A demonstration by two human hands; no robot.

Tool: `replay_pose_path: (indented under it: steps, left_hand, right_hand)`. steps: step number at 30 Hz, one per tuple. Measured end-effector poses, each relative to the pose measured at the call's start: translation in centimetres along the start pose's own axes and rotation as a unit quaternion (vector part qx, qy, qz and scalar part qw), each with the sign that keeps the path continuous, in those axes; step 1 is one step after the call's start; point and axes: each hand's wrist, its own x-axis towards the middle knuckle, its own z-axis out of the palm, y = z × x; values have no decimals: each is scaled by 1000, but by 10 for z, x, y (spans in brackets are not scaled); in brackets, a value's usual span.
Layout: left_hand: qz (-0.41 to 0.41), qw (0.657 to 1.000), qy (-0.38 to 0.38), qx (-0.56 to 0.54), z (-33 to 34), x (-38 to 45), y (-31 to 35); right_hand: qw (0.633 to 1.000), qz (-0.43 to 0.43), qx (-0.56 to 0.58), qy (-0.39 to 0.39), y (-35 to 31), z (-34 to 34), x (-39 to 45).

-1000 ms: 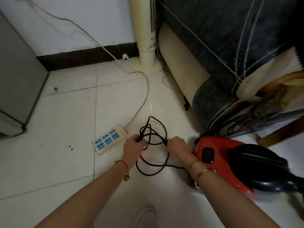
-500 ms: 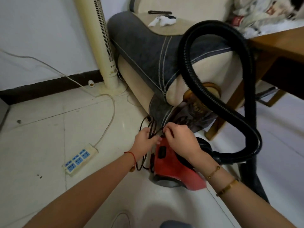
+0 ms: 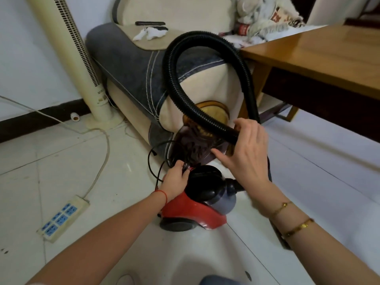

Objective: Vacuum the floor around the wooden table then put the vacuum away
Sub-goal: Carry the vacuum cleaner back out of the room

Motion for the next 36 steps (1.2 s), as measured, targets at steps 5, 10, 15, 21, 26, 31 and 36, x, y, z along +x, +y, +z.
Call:
replay_pose_path:
  steps: [5,10,15,21,26,31,36]
  left_hand:
    - [-8,994,-76,71,5,-1,7]
    - [-15,982,-105,156,6,6,8]
    - [-10,984,-85,158,10,7,5]
    - [4,986,-55,155,12,15,2]
    - [30,982,-67,173,11,25,3]
    - [54,981,-77,172,13,32,5]
    - [75,969,-113,205,14,37,7]
  right_hand:
    - [992,82,-40,-89,31,8,-6]
    - [976,156,-17,-154,49,20,-1]
    - [958,215,9,-187,69,36,14]
    - [917,309,104,-231,85,54,29]
    - [907,345,122,-209,83,65,36]
    - [904,351,130,-209,94,66,40]
    - [896,348,189,-201,103,67,43]
